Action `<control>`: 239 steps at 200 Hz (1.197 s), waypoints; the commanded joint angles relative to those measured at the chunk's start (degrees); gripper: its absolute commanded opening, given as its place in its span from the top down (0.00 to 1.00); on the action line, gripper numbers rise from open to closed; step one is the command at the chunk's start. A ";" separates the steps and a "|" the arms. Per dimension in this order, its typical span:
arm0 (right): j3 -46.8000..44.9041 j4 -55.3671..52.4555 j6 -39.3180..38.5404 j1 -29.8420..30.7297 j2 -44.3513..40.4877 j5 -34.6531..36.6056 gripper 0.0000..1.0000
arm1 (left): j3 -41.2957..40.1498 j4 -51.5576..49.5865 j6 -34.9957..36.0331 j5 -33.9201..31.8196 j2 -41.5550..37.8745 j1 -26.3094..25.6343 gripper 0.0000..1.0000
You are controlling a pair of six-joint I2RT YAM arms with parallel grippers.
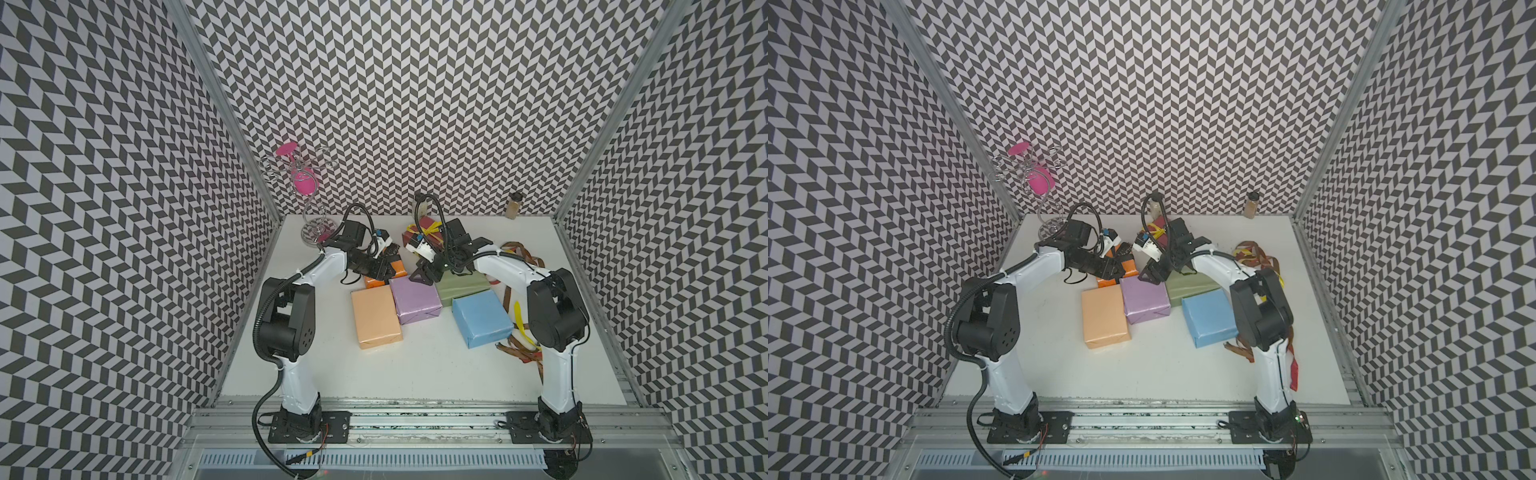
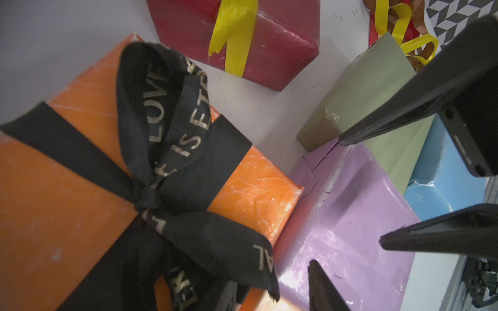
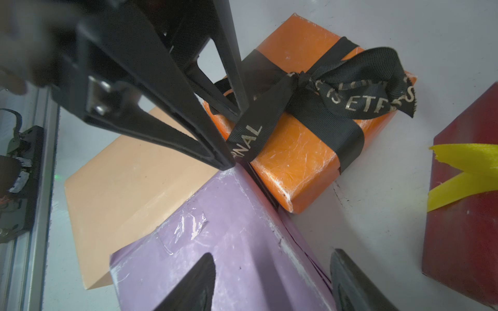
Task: Untie the ribbon bows on the gift boxes
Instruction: Untie the ribbon from the gift box.
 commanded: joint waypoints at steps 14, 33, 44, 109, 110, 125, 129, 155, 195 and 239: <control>-0.47 2.04 0.31 0.34 -1.01 -0.45 0.32 | 0.72 0.80 -0.55 0.82 0.45 -0.59 0.48; -0.56 2.04 0.32 0.34 -1.01 -0.41 0.32 | 1.00 0.55 -0.54 1.35 1.16 -0.75 0.48; -0.64 2.09 0.21 0.38 -1.04 -0.37 0.32 | 1.10 0.53 -0.53 1.79 1.26 -0.81 0.48; -0.82 2.34 0.35 0.34 -0.85 -0.48 0.32 | 1.73 1.45 -1.05 -0.41 2.41 -1.82 0.63; -0.82 2.37 0.33 0.34 -0.86 -0.48 0.32 | 1.72 1.48 -1.04 -0.50 2.41 -1.82 0.63; -0.82 2.42 0.31 0.34 -0.77 -0.55 0.32 | 1.63 2.09 -1.31 -1.35 1.89 -2.09 0.69; -0.74 2.48 0.38 0.34 -0.73 -0.57 0.32 | 1.62 2.26 -1.36 -1.52 1.76 -2.09 0.72; -0.23 2.52 0.42 0.36 -0.43 -0.74 0.32 | 1.72 2.73 -1.53 -1.64 1.26 -2.09 0.78; 2.33 2.22 0.63 0.34 0.86 -1.76 0.32 | 1.93 2.56 -1.26 -1.00 1.52 -2.09 0.93; 4.70 6.56 3.42 0.51 3.80 -2.07 0.33 | 2.79 1.18 0.95 0.46 -0.65 -1.27 1.00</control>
